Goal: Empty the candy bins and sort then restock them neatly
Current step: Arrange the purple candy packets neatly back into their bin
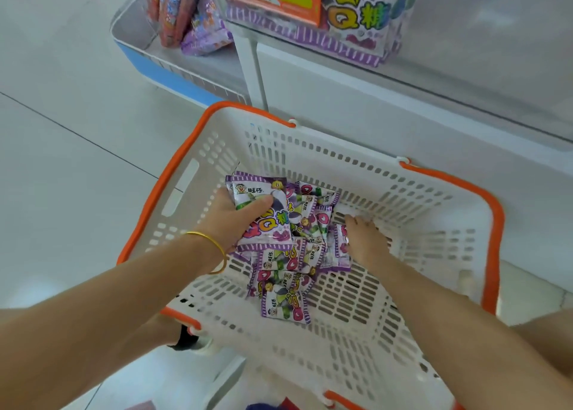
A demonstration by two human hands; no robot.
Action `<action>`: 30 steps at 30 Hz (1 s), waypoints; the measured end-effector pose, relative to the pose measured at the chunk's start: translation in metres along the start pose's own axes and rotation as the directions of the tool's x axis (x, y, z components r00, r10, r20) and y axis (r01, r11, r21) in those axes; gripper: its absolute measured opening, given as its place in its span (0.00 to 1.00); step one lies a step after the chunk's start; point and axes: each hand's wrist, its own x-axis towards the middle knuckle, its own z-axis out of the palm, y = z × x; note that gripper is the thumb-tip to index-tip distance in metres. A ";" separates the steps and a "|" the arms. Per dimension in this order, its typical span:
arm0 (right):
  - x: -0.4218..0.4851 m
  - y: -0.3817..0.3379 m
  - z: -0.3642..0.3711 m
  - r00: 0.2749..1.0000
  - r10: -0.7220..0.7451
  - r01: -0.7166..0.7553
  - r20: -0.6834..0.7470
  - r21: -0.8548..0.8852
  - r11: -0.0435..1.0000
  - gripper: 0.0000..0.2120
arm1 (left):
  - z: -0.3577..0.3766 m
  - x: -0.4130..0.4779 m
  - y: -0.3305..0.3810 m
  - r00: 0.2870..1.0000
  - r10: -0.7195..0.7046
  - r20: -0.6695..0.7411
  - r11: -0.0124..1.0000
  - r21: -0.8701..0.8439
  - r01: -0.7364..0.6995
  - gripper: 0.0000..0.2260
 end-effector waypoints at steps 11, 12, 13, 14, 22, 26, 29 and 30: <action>-0.051 -0.016 -0.097 0.998 -0.055 0.048 -0.015 0.731 0.680 0.06 | 0.016 -0.023 0.028 0.988 0.153 0.027 0.981 0.117 -0.155 0.41; -0.061 -0.021 -0.112 0.999 -0.034 0.050 -0.037 0.800 0.599 0.05 | 0.015 -0.028 0.031 0.984 0.180 0.012 0.975 0.130 -0.180 0.38; -0.069 -0.025 -0.125 0.998 -0.024 0.060 -0.056 0.837 0.544 0.08 | 0.013 -0.033 0.034 0.977 0.212 -0.008 0.966 0.153 -0.208 0.34; -0.079 -0.028 -0.136 0.998 -0.015 0.055 -0.055 0.865 0.499 0.10 | 0.011 -0.040 0.037 0.968 0.249 -0.022 0.954 0.178 -0.241 0.30; -0.171 -0.029 -0.227 0.968 -0.249 0.183 -0.012 0.712 0.678 0.30 | -0.012 -0.084 0.063 0.923 0.384 0.020 0.897 0.230 -0.378 0.22; -0.213 -0.040 -0.266 0.925 -0.328 0.377 -0.192 0.568 0.732 0.18 | -0.010 -0.095 0.075 0.894 0.440 0.082 0.856 0.262 -0.445 0.39; -0.225 -0.045 -0.278 0.877 -0.397 0.480 -0.271 0.438 0.760 0.14 | -0.004 -0.085 0.076 0.855 0.499 0.143 0.807 0.282 -0.518 0.46; -0.225 -0.045 -0.281 0.873 -0.412 0.488 -0.261 0.442 0.753 0.14 | -0.001 -0.088 0.079 0.849 0.502 0.163 0.797 0.294 -0.528 0.45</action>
